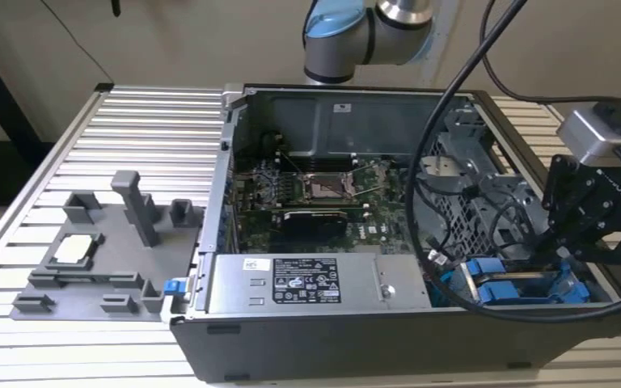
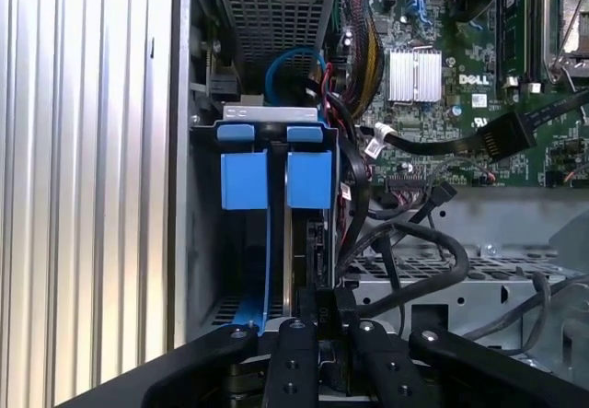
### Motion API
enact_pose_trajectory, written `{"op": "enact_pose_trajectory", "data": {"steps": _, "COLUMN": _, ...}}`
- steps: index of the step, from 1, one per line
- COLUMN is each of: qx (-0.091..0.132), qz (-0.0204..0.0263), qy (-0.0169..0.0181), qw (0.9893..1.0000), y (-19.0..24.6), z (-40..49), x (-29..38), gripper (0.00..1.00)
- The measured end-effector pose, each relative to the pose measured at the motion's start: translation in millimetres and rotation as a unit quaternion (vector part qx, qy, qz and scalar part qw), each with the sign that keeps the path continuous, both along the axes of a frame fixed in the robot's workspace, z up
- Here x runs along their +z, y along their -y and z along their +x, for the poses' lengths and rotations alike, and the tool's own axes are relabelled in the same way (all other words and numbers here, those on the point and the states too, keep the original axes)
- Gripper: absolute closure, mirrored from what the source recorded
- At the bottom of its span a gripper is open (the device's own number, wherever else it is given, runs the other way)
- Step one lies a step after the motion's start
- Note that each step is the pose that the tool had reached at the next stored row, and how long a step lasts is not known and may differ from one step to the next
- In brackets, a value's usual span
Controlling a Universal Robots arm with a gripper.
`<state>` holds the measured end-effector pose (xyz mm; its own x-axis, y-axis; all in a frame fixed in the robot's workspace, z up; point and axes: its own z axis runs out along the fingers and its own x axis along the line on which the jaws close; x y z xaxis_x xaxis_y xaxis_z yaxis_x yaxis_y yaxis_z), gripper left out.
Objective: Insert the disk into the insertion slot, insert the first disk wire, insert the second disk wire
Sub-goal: 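Insert the first disk wire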
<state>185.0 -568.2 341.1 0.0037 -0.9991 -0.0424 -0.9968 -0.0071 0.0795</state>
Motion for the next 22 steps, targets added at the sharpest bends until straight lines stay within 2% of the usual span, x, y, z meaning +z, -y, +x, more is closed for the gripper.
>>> {"op": "enact_pose_trajectory", "data": {"steps": 7, "qx": -0.001, "qz": 0.0002, "qy": 0.0, "qw": 1.0, "y": 0.0, "z": 0.0, "x": -3.0, "gripper": 0.81}}
{"op": "enact_pose_trajectory", "data": {"steps": 11, "qx": -0.004, "qz": -0.001, "qy": 0.0, "qw": 1.0, "y": 0.0, "z": 0.1, "x": -8.6, "gripper": 0.81}}
{"op": "enact_pose_trajectory", "data": {"steps": 18, "qx": -0.004, "qz": 0.0005, "qy": 0.0, "qw": 1.0, "y": 0.2, "z": 0.0, "x": -10.2, "gripper": 0.8}}
{"op": "enact_pose_trajectory", "data": {"steps": 19, "qx": -0.004, "qz": 0.0004, "qy": 0.0, "qw": 1.0, "y": 0.2, "z": 0.0, "x": -9.9, "gripper": 0.73}}
{"op": "enact_pose_trajectory", "data": {"steps": 21, "qx": -0.004, "qz": 0.0012, "qy": -0.0001, "qw": 1.0, "y": 0.2, "z": 0.0, "x": -5.8, "gripper": 0.73}}
{"op": "enact_pose_trajectory", "data": {"steps": 22, "qx": -0.004, "qz": 0.0015, "qy": -0.0001, "qw": 1.0, "y": 0.2, "z": 0.0, "x": -1.6, "gripper": 0.73}}
